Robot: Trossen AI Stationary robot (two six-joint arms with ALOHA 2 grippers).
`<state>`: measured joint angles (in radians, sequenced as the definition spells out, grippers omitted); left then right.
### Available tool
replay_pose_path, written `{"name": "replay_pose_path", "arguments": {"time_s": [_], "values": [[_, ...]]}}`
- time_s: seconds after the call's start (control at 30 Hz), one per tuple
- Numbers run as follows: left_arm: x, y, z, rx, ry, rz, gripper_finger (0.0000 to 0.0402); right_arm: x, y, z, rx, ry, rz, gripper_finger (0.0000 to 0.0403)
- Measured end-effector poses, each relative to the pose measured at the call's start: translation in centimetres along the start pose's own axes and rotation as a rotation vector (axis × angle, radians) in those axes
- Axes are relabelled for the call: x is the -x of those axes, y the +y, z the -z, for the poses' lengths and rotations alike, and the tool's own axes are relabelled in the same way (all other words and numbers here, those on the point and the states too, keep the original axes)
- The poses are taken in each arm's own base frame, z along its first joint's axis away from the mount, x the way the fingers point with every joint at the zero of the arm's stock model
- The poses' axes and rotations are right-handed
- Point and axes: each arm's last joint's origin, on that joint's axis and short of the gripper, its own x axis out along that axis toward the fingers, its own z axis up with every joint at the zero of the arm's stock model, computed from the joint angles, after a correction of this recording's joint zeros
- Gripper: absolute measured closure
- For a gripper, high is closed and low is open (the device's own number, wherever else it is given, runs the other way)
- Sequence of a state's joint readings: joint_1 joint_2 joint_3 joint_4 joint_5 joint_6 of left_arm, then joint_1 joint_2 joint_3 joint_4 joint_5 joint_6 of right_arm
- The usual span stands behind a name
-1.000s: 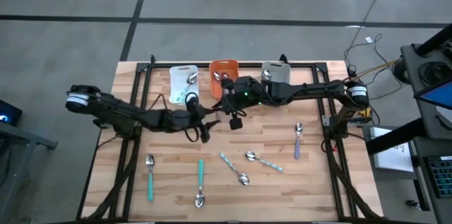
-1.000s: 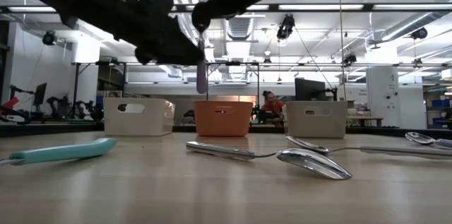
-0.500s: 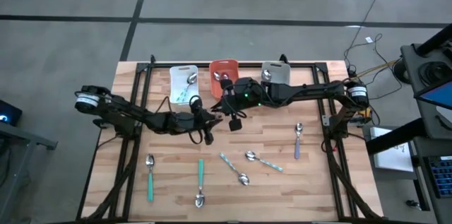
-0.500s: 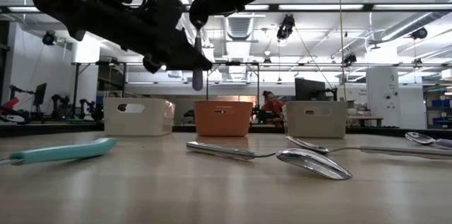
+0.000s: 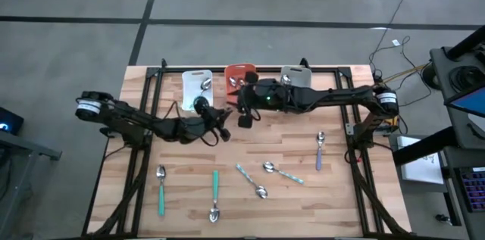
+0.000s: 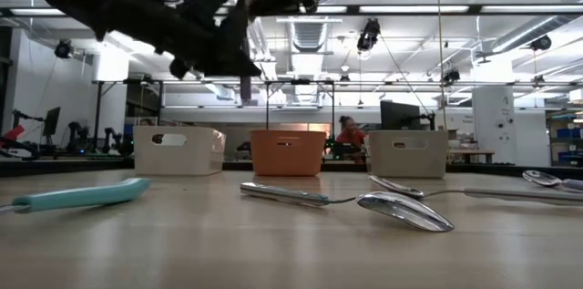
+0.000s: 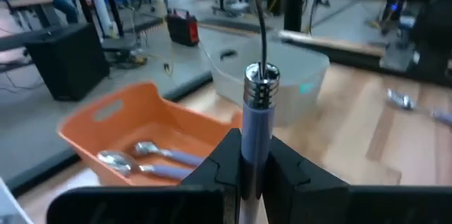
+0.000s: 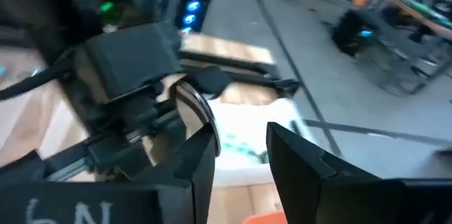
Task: Sort silverware by color (type)
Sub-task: Put the purple spoon into the orange bin
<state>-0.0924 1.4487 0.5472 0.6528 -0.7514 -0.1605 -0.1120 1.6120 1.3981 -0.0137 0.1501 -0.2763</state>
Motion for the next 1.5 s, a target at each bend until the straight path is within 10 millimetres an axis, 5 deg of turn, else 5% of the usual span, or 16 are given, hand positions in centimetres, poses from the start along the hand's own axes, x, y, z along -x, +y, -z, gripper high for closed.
{"name": "replay_pose_path", "arguments": {"time_s": [0.23,0.4,1.3,1.5], "values": [[1.7,1.5,-3.1,-0.051,-0.074,-0.059,0.0390,1.7,-0.8,-1.3,-0.134,-0.040,0.048,0.0283],[2.4,2.1,-4.1,-0.083,-0.096,-0.078,0.0390,1.0,1.0,-0.4,-0.175,-0.021,0.006,0.0283],[2.1,1.9,-3.5,-0.070,-0.077,-0.072,0.0389,-5.3,3.9,2.0,-0.310,-0.298,0.098,0.0283],[2.1,1.8,-3.5,-0.063,-0.075,-0.065,0.0389,-5.5,3.9,2.2,-0.314,-0.310,0.107,0.0313]]}}
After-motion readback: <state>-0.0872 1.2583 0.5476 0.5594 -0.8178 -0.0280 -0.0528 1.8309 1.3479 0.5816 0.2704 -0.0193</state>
